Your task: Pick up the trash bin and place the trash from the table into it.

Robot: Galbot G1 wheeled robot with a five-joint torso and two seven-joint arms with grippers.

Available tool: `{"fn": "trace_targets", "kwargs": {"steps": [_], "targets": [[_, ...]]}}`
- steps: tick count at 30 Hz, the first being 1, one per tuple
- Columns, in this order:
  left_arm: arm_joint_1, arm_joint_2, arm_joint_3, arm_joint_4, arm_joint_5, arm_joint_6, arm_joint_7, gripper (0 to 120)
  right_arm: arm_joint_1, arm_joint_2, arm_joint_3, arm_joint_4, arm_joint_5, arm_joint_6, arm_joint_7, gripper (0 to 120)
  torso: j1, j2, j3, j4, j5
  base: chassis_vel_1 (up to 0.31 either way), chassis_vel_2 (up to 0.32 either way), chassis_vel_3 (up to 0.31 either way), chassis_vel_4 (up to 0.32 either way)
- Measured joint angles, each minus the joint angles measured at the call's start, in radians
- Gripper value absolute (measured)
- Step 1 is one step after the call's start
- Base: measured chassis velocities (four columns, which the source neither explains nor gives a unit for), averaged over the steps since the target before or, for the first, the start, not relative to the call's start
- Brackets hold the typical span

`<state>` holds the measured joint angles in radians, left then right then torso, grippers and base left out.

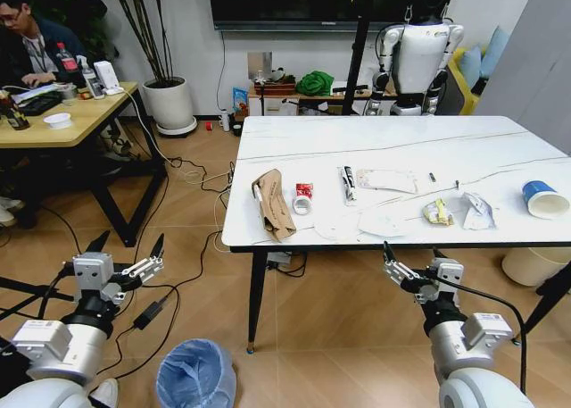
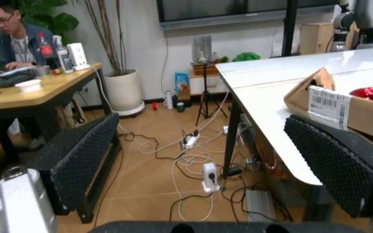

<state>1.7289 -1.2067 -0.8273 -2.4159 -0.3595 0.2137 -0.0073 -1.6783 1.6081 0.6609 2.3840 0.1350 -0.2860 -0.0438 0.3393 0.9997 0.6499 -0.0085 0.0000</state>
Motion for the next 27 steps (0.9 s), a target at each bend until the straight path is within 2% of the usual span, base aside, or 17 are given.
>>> {"fn": "trace_targets", "kwargs": {"steps": [13, 27], "targets": [[-0.003, 0.007, 0.0, 0.003, 0.004, 0.012, 0.001, 100, -0.001, 0.0, 0.003, 0.005, -0.007, 0.007, 0.004, 100, -0.002, -0.004, -0.002, 0.0, 0.0, 0.0, 0.0, 0.0, 0.0], [0.001, 0.004, -0.002, 0.001, 0.008, 0.013, 0.005, 100, -0.001, 0.0, 0.001, 0.004, -0.008, 0.008, 0.003, 100, -0.033, -0.073, -0.04, -0.0001, 0.0, 0.0, 0.0, 0.0, 0.0]]}}
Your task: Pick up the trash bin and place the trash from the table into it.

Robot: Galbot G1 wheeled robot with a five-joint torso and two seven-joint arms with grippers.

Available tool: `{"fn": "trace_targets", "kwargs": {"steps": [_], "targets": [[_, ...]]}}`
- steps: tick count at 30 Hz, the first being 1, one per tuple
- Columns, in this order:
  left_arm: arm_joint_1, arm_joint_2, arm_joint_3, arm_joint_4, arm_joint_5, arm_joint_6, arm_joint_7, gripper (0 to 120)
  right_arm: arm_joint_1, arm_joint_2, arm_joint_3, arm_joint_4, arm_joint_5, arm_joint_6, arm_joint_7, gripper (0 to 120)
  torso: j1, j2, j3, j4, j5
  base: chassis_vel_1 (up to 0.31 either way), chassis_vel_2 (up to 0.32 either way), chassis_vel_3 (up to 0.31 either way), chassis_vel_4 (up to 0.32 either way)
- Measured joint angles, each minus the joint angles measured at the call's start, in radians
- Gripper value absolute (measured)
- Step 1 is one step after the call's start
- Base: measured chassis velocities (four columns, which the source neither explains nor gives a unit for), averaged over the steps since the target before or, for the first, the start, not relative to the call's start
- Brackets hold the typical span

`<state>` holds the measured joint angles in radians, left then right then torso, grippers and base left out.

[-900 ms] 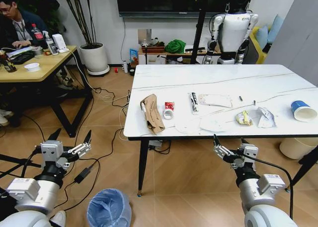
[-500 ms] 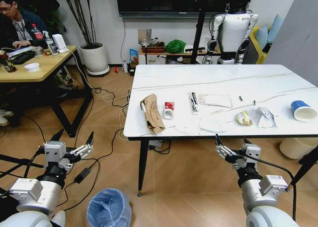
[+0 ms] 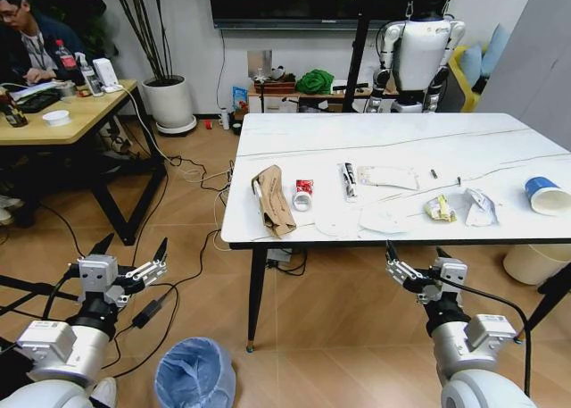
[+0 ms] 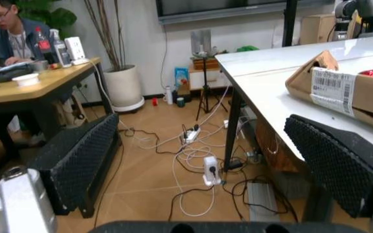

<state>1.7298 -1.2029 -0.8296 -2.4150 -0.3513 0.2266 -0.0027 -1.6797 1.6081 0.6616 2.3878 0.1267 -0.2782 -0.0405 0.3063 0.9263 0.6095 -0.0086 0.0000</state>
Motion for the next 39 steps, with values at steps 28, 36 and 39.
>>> {"fn": "trace_targets", "kwargs": {"steps": [28, 36, 39], "targets": [[0.001, -0.001, -0.003, 0.003, 0.002, -0.004, 0.008, 100, -0.003, 0.0, 0.001, -0.006, -0.003, 0.019, 0.007, 100, -0.059, -0.134, -0.075, 0.0, 0.0, 0.0, 0.0, 0.0, 0.0], [-0.001, 0.003, -0.002, 0.004, 0.002, -0.003, 0.009, 100, -0.003, 0.0, 0.001, -0.007, -0.003, 0.021, 0.013, 100, -0.073, -0.167, -0.094, 0.0, 0.0, 0.0, 0.0, 0.0, 0.0], [-0.005, 0.003, -0.004, 0.003, 0.002, -0.002, 0.011, 100, -0.004, 0.0, 0.001, -0.007, -0.003, 0.021, 0.014, 100, -0.081, -0.184, -0.103, 0.0, 0.0, 0.0, 0.0, 0.0, 0.0]]}}
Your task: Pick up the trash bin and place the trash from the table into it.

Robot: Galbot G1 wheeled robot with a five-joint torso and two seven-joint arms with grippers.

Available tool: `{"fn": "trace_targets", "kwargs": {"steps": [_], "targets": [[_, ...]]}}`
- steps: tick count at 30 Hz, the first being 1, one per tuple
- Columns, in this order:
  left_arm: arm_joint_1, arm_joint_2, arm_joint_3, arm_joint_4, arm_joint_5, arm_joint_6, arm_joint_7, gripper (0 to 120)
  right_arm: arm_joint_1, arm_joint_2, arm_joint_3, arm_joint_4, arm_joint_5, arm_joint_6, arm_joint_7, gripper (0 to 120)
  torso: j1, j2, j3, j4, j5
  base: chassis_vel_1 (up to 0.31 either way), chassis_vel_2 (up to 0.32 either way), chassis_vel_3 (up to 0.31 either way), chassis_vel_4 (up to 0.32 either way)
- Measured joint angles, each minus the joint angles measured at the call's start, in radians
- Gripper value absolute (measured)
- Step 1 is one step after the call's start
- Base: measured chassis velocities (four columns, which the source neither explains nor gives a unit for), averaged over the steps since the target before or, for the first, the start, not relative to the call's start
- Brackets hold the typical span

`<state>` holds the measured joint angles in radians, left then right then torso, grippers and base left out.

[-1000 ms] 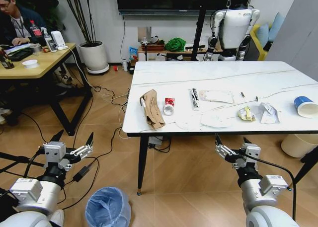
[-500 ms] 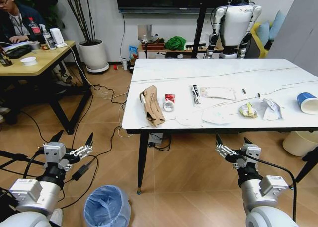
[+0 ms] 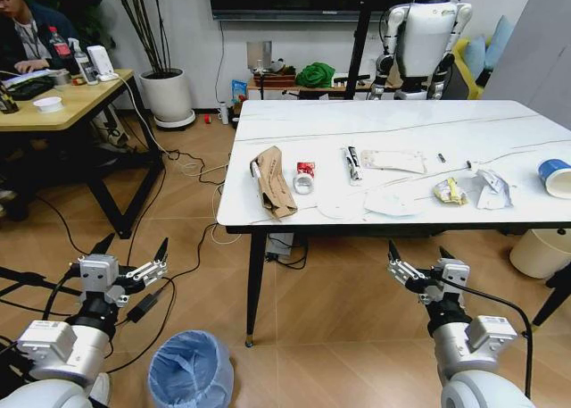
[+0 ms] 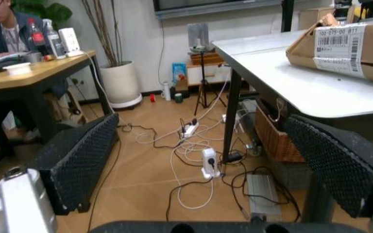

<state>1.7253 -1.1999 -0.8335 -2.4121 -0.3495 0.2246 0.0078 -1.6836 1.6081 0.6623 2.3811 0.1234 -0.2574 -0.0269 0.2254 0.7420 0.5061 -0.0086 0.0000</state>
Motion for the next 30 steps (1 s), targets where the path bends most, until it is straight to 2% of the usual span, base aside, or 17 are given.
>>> {"fn": "trace_targets", "kwargs": {"steps": [10, 18, 30], "targets": [[-0.015, 0.001, -0.006, 0.007, -0.004, -0.015, 0.011, 100, -0.017, 0.0, -0.002, 0.0, 0.002, 0.006, -0.002, 100, -0.017, -0.042, -0.025, -0.0001, -0.0001, 0.0, 0.0, 0.0, 0.0], [-0.001, 0.049, -0.017, 0.024, -0.055, -0.036, -0.013, 100, -0.018, 0.0, 0.008, 0.003, 0.009, 0.02, -0.003, 100, -0.033, -0.078, -0.045, 0.0, 0.0, 0.0, 0.0, 0.0, 0.0], [-0.012, 0.054, -0.018, 0.026, -0.047, -0.043, -0.014, 100, -0.035, 0.0, -0.008, 0.014, 0.003, 0.028, -0.006, 100, -0.053, -0.128, -0.075, 0.0, 0.0, 0.0, 0.0, 0.0, 0.0]]}}
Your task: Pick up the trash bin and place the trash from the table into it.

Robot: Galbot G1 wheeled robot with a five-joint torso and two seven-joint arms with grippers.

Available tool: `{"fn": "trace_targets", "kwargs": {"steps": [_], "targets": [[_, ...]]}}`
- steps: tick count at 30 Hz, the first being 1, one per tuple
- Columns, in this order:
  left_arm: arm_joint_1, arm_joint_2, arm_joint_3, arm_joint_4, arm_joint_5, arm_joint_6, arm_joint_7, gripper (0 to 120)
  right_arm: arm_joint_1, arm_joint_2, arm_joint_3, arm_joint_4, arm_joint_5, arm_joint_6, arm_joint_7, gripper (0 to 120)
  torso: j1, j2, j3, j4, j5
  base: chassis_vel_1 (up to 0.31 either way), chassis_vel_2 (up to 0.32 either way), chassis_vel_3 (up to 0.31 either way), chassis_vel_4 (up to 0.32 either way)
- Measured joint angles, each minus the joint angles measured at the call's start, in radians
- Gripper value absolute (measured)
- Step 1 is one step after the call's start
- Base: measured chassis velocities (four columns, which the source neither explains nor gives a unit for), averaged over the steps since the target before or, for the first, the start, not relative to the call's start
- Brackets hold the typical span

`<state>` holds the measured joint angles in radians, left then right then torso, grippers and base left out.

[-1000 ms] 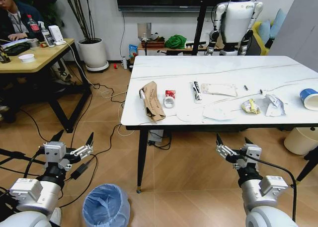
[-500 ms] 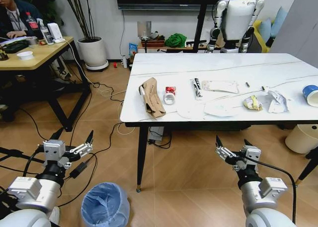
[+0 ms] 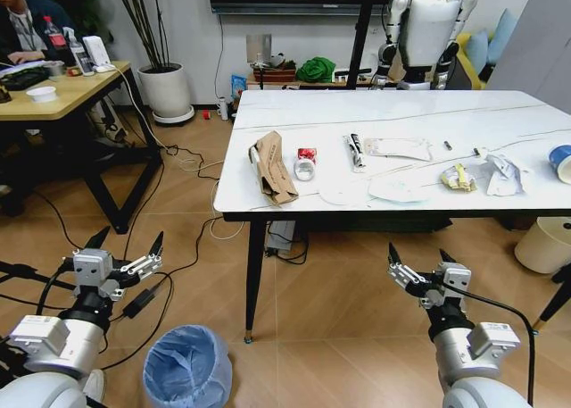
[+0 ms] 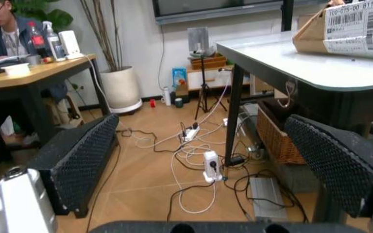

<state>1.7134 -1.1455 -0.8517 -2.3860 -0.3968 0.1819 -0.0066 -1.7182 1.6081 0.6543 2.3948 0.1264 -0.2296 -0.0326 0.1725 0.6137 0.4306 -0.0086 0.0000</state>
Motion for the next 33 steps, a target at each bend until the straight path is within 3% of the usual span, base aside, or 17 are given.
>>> {"fn": "trace_targets", "kwargs": {"steps": [33], "targets": [[0.011, -0.013, 0.005, 0.012, 0.035, 0.003, 0.002, 100, 0.019, 0.0, -0.014, -0.032, -0.01, -0.001, -0.004, 100, -0.057, -0.139, -0.082, 0.0, 0.0001, 0.0, 0.0, 0.0, 0.0]]}}
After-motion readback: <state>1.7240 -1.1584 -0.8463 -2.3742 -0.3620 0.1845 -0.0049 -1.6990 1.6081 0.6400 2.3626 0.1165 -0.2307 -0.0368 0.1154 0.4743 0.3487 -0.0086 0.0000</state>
